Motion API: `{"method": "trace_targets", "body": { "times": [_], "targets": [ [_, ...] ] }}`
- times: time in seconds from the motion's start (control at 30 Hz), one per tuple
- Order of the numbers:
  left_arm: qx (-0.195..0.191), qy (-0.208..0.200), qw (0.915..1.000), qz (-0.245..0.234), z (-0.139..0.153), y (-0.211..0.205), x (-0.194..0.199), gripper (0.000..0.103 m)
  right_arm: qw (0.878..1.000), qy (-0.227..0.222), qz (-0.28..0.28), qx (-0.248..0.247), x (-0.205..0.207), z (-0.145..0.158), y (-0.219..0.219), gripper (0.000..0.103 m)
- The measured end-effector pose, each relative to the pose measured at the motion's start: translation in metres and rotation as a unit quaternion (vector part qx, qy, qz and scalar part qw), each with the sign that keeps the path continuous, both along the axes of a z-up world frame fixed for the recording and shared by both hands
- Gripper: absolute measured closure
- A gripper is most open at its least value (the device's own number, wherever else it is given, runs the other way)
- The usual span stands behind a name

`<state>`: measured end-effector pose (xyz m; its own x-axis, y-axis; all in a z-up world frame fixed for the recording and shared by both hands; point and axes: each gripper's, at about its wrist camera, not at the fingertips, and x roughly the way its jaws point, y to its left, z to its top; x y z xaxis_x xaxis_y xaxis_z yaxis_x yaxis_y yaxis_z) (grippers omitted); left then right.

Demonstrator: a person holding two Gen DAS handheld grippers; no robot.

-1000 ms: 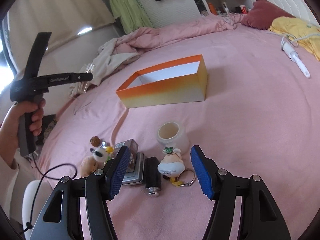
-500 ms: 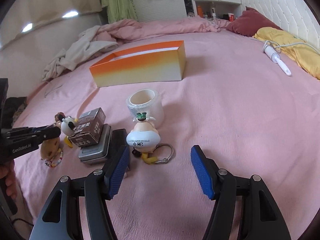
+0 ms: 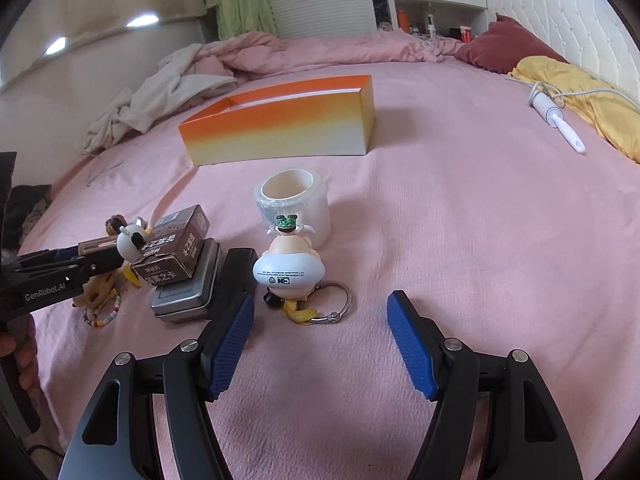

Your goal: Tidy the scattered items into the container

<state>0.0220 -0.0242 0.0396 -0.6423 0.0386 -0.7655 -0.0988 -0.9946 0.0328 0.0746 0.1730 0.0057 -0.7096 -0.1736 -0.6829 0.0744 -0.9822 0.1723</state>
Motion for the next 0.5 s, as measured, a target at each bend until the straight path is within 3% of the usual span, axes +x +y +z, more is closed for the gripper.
{"method": "trace_targets", "body": {
  "times": [0.2,0.33,0.4,0.5],
  "targets": [
    [0.012,0.071,0.9973,0.015,0.022,-0.01,0.018,0.029,1.0,0.0,0.0,0.0,0.0,0.001,-0.002,0.034],
    [0.02,0.097,0.9944,0.038,0.028,-0.028,0.024,0.024,1.0,0.002,0.0,0.004,0.002,0.002,-0.004,0.034],
    [0.021,0.089,0.994,0.059,0.025,-0.039,0.021,0.024,1.0,0.004,0.002,0.009,0.003,0.004,-0.006,0.034],
    [0.026,0.04,0.9928,0.11,0.01,-0.059,0.008,0.024,0.999,0.012,0.009,0.03,0.013,0.007,-0.011,0.034]
  ]
}}
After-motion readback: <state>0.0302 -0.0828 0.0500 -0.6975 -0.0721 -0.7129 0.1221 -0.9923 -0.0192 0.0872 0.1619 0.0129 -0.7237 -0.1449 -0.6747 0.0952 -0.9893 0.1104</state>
